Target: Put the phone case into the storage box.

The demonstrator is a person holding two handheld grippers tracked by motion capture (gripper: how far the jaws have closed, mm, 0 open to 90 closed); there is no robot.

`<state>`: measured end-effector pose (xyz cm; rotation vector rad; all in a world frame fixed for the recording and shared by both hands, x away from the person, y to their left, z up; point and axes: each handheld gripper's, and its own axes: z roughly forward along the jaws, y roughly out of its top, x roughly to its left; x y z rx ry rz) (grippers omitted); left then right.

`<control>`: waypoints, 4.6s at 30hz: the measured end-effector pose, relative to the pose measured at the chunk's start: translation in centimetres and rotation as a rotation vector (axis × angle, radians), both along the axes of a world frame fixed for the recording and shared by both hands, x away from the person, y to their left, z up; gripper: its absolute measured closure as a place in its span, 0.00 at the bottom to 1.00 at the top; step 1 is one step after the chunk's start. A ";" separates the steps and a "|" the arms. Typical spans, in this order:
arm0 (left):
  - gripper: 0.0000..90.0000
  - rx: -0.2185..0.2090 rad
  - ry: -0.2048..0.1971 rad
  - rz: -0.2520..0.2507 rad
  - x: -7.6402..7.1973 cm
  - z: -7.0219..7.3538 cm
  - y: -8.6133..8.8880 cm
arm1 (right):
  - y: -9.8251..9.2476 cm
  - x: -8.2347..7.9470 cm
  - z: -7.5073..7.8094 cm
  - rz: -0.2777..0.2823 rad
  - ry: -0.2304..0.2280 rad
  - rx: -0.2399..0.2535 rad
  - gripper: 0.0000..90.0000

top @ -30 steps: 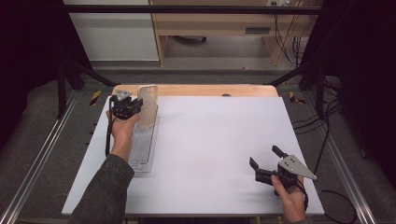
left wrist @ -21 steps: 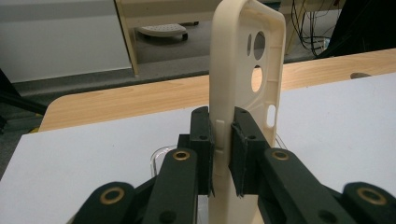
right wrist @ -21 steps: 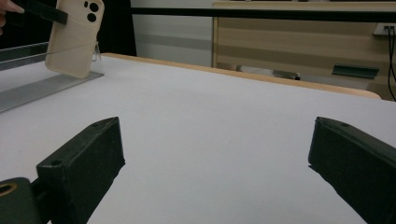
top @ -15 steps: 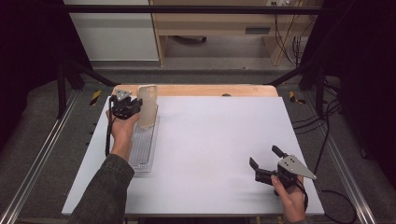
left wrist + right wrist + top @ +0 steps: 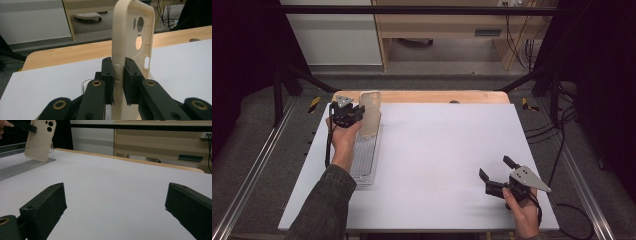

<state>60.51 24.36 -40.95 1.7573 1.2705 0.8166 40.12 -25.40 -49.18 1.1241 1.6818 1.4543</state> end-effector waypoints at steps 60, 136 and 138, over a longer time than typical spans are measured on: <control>0.17 0.082 -0.051 -0.010 0.1 1.5 -0.5 | 0.2 0.0 0.0 0.004 0.001 0.006 0.03; 0.03 -0.068 -0.203 -0.253 -2.7 3.7 -5.0 | 0.4 -0.2 0.1 -0.003 -0.008 0.008 0.03; 0.03 -0.075 -0.211 -0.261 -2.8 3.8 -5.2 | 0.4 -0.2 0.1 -0.004 -0.007 0.009 0.03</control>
